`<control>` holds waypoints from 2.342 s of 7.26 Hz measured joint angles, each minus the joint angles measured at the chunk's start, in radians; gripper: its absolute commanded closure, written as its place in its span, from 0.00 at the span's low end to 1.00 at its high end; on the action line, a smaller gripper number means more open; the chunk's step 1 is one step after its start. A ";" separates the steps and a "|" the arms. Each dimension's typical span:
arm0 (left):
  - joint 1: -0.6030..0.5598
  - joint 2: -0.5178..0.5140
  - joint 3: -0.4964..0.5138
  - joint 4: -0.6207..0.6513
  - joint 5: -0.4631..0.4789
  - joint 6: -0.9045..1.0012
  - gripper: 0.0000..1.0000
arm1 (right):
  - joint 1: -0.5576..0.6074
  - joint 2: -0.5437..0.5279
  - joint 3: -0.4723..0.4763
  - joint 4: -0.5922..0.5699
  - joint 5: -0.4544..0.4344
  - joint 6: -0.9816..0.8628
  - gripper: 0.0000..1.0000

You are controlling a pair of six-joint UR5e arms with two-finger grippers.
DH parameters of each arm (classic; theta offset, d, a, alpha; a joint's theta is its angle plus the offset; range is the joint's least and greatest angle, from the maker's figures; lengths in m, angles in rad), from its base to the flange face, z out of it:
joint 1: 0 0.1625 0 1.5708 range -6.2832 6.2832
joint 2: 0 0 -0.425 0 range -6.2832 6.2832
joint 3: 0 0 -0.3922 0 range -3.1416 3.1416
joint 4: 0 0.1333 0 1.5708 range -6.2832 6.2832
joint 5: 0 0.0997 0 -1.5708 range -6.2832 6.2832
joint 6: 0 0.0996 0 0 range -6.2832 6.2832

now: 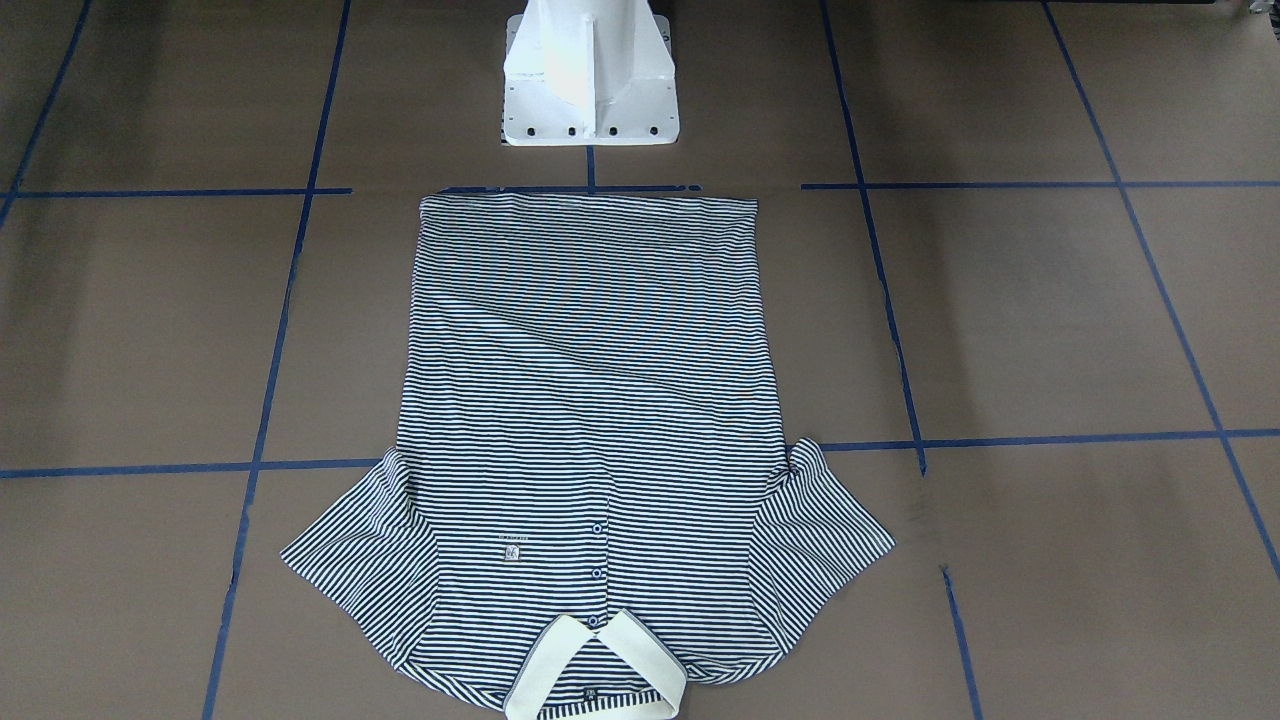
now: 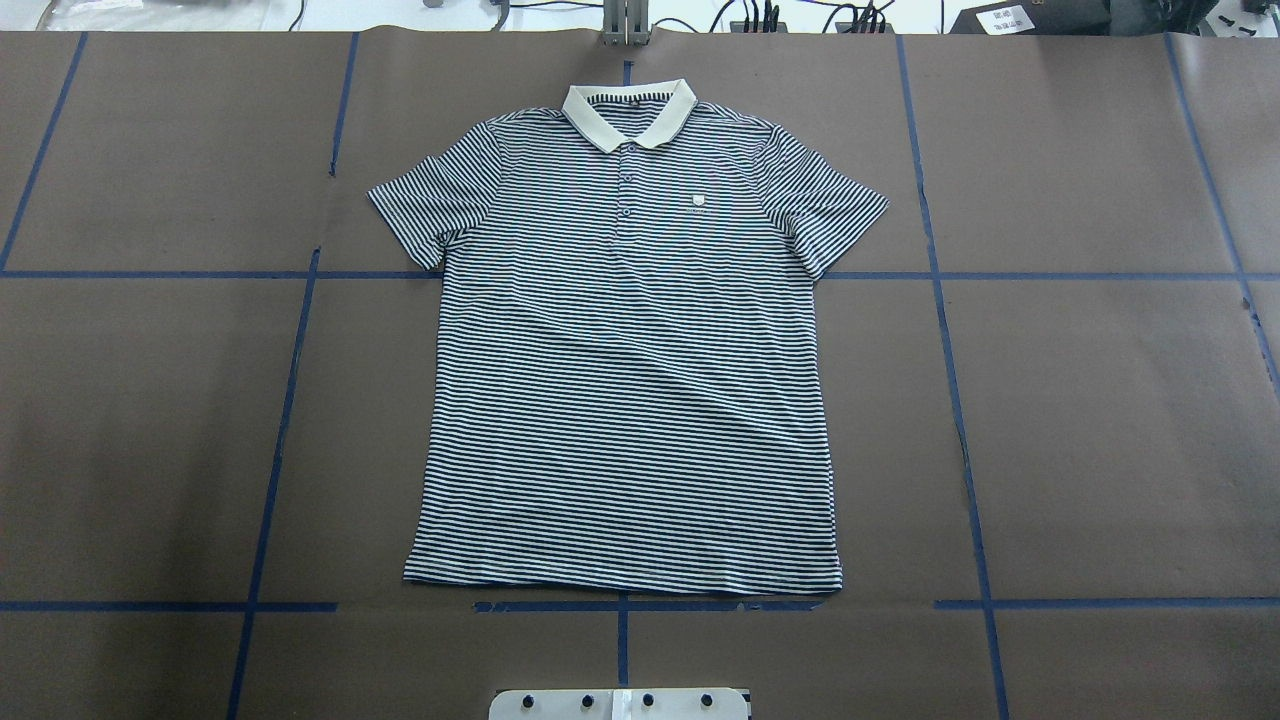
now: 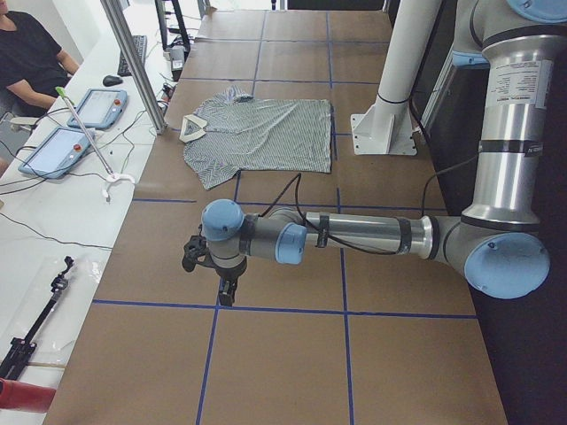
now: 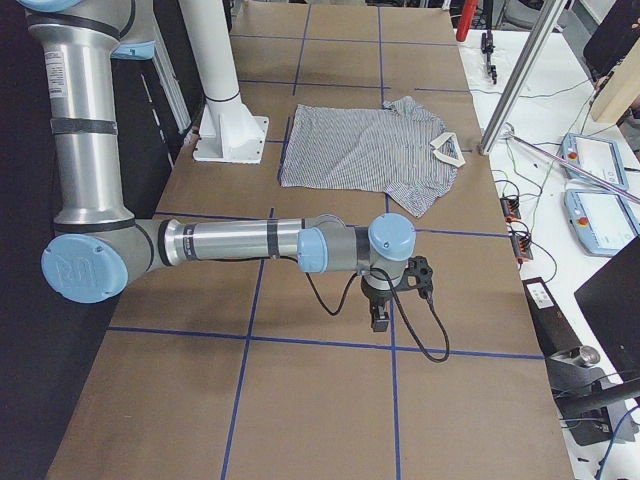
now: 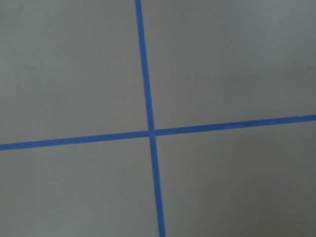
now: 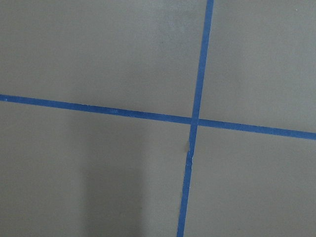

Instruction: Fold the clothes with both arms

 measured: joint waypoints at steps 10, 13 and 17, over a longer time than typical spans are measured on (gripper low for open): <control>-0.041 -0.017 0.015 -0.158 -0.043 0.213 0.00 | -0.202 0.191 -0.007 0.044 0.062 0.234 0.00; -0.029 -0.016 0.014 -0.173 -0.107 0.215 0.00 | -0.328 0.328 -0.181 0.391 0.026 0.723 0.01; -0.024 -0.010 0.010 -0.212 -0.115 0.212 0.00 | -0.551 0.445 -0.326 0.690 -0.299 1.328 0.19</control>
